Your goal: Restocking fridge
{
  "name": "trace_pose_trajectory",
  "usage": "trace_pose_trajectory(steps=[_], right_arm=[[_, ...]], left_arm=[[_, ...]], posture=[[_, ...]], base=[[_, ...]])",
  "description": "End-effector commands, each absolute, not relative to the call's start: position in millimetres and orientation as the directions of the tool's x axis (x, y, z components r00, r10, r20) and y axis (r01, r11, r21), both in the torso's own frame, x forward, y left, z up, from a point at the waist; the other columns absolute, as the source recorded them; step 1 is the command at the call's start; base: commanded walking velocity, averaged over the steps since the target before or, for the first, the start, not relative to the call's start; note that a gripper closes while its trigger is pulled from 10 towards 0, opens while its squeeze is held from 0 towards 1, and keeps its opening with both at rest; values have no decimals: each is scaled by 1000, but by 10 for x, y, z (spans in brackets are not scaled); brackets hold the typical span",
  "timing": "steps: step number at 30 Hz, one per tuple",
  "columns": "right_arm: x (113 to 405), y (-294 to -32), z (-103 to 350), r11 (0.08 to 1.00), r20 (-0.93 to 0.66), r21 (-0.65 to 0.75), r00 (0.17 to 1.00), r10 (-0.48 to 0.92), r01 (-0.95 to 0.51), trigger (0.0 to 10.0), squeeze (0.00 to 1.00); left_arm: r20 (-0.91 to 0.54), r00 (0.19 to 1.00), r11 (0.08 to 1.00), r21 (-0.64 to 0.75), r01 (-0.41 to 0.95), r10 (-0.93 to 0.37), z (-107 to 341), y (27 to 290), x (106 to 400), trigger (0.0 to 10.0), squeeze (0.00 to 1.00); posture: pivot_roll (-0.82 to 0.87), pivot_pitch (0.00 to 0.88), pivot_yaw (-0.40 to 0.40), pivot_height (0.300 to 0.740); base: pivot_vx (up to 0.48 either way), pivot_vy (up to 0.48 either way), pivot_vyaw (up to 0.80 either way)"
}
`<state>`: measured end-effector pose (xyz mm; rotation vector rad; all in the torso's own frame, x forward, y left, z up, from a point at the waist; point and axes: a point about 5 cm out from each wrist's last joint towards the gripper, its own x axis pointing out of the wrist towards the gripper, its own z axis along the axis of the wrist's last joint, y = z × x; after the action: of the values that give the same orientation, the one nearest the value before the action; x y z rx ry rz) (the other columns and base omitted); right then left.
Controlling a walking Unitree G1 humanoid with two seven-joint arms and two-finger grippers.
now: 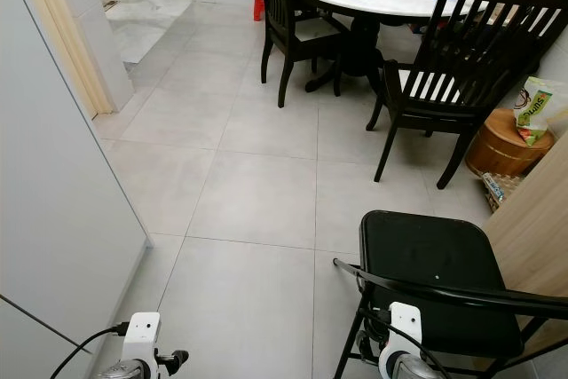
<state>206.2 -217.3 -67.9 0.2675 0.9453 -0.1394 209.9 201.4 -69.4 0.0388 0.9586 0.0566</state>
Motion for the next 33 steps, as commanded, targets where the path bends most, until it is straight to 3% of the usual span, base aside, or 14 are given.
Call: trace_pose_trajectory(steps=[1,10,33], right_arm=[[2064,-2188,-675,953,-812,170,584,-9,251,10000,0],[2076,-2201,-664,975,-817,132,577,4,180,10000,0],[2042,-2171,-689,971,-818,146,575,11,188,10000,0]], left_arm=[[-823,564,997,75,-2,63,-699,2016,2092,10000,0],[-827,559,997,79,8,61,-700,2012,2092,10000,0],[-835,548,996,87,23,60,-718,2035,2053,10000,0]], posture=[[80,0,-60,740],[80,0,-63,740],[71,0,-41,740]], base=[[0,0,0],[0,0,0],[0,0,800]])
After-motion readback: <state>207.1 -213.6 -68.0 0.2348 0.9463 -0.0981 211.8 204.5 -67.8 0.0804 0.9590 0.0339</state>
